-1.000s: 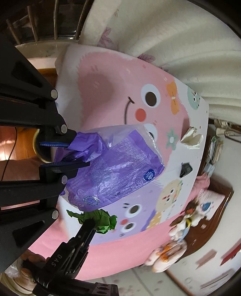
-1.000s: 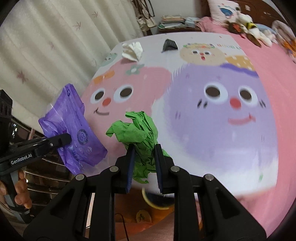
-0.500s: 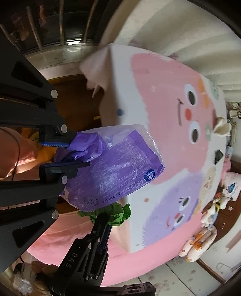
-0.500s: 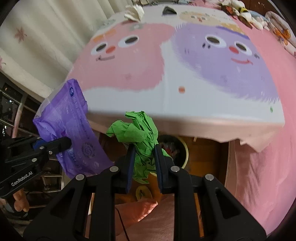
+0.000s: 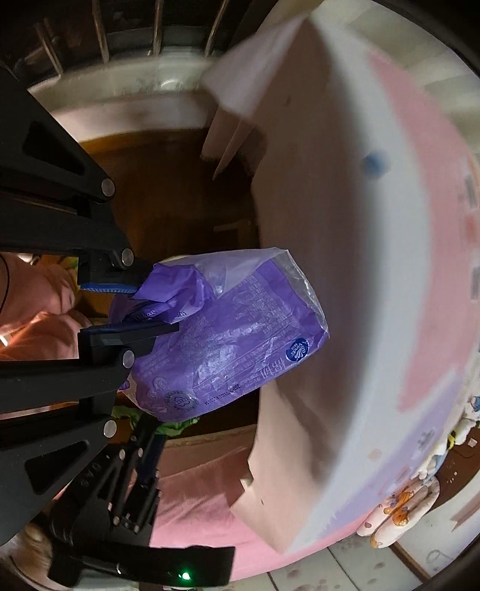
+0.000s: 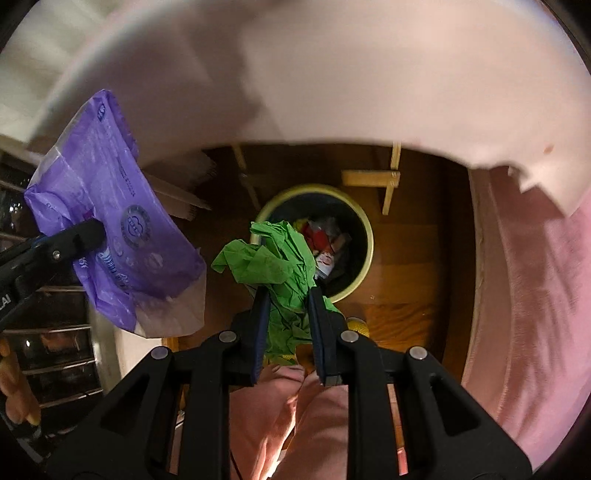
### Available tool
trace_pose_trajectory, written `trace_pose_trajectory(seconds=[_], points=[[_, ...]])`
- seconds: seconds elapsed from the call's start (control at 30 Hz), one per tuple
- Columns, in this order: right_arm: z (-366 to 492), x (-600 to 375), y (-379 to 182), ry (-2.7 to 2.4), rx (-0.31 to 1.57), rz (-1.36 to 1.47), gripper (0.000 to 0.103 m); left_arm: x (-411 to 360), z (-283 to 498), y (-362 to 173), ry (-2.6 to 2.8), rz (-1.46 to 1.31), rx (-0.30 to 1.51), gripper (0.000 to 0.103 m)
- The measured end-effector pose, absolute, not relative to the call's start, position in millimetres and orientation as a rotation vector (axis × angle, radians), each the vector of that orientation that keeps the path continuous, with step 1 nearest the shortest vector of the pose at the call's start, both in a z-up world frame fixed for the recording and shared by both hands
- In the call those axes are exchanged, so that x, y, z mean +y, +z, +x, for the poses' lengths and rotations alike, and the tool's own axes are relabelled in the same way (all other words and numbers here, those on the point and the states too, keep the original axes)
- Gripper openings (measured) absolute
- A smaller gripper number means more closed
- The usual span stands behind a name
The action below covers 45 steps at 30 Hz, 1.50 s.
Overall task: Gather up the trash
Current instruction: 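Carry the green paper and purple bag over the bin and open both tools, then raise both tools from the bin back toward the table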
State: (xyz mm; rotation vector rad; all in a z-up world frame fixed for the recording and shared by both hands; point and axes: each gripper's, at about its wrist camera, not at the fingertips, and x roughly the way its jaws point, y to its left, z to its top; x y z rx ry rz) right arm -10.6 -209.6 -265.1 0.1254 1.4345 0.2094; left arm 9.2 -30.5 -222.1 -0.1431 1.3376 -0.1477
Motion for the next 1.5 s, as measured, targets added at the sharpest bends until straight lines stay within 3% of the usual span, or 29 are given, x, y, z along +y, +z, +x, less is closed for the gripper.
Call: trace_pose_trajectory(seconds=[0.47, 0.57, 0.63, 0.77, 0.83, 0.93, 1.0, 1.07, 1.3, 1.5], points=[[16.5, -252.9, -416.7, 0.142, 1.464, 0.296, 0.018, -62.6, 33.9, -372.8, -0.151, -0.063, 1.421, 0.016], [20.6, -257.8, -428.5, 0.138, 1.46, 0.319, 0.019, -72.1, 39.0, -391.5, -0.148, -0.034, 1.421, 0.029], [23.5, -258.7, -435.2, 0.141, 1.456, 0.32, 0.019, -77.0, 42.6, -399.4, -0.144, -0.019, 1.417, 0.043], [28.4, -258.6, -451.4, 0.148, 1.459, 0.319, 0.019, -87.5, 50.9, -424.4, -0.143, -0.003, 1.425, 0.056], [32.1, -257.2, -455.1, 0.155, 1.464, 0.322, 0.02, -91.3, 55.9, -433.1, -0.134, 0.005, 1.428, 0.067], [36.7, -253.3, -461.5, 0.167, 1.471, 0.327, 0.025, -90.4, 58.2, -439.7, -0.113, 0.009, 1.431, 0.085], [39.5, -250.9, -463.0, 0.172, 1.471, 0.324, 0.043, -86.3, 58.8, -440.5, -0.09, 0.011, 1.425, 0.087], [42.4, -247.4, -462.8, 0.179, 1.464, 0.321, 0.051, -79.2, 58.9, -440.1, -0.063, 0.012, 1.425, 0.09], [46.4, -243.5, -440.5, 0.175, 1.45, 0.296, 0.058, -52.7, 56.1, -409.7, -0.007, -0.022, 1.401, 0.096], [36.8, -242.6, -380.1, 0.176, 1.443, 0.288, 0.058, -43.9, 51.3, -342.0, -0.014, -0.067, 1.37, 0.097]])
